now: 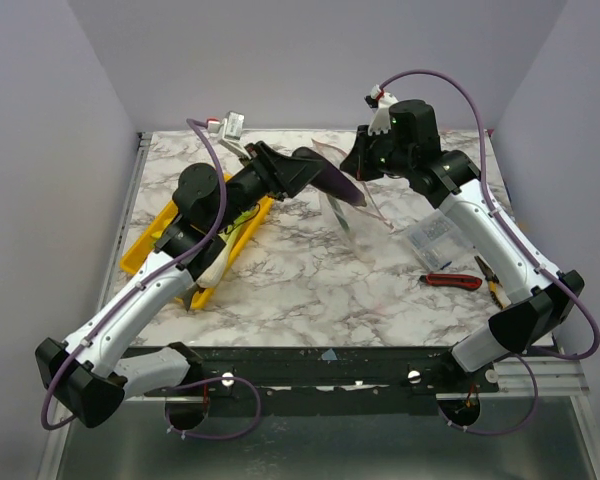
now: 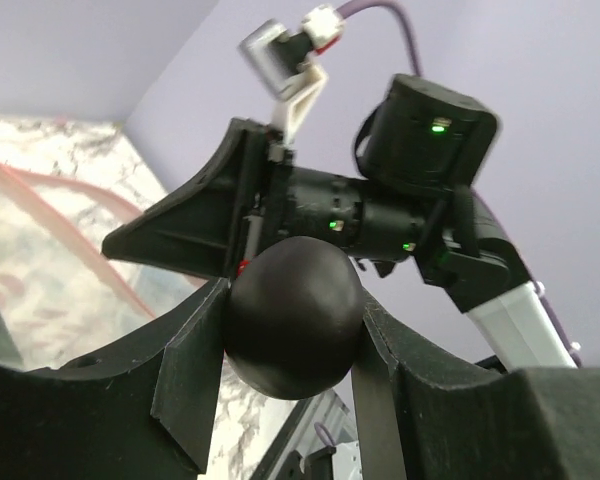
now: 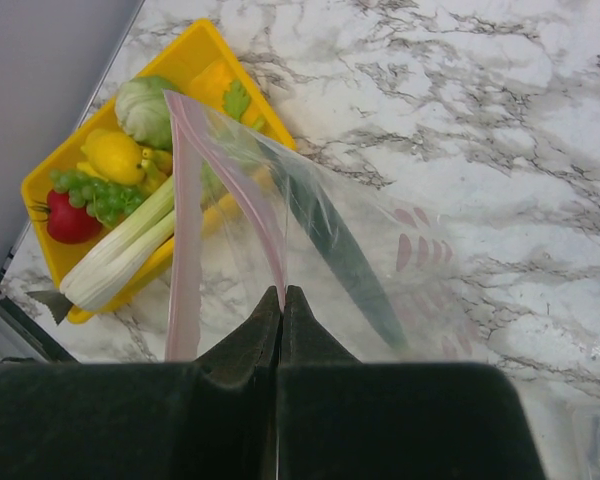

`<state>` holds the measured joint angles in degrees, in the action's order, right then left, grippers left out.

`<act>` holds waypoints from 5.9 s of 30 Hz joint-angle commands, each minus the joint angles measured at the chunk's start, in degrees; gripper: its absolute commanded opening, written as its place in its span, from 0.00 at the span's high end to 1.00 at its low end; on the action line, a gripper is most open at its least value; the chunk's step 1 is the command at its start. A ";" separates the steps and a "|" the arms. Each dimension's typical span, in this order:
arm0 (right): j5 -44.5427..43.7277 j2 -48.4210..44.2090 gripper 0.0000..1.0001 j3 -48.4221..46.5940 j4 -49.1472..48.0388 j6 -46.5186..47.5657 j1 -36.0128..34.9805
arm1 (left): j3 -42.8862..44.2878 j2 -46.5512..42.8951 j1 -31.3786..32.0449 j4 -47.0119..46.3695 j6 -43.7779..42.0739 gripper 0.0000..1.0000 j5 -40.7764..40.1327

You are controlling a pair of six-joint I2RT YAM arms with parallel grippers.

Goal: Place the food in the zip-top bag and seal the zipper
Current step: Place the fake vegetable in the zipper food storage bag, then adjust the zipper food storage bag at the center of the board.

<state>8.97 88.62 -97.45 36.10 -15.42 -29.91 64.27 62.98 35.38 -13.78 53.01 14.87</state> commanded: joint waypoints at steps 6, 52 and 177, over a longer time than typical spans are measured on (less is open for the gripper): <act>1.97 0.49 0.99 -2.27 -0.07 -0.80 0.23 | 11.25 10.12 0.66 23.31 8.07 1.00 -1.55; 2.38 1.42 1.00 -3.36 0.59 -2.06 0.21 | 8.19 10.36 3.57 37.09 -0.89 0.07 -5.85; -3.91 -6.42 0.99 8.68 -6.45 -8.13 -0.67 | 6.27 8.39 3.57 34.44 1.48 1.00 4.15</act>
<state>6.46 80.58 -90.11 30.24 -23.55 -30.37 69.10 68.90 39.38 18.13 55.29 17.65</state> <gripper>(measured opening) 0.006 0.012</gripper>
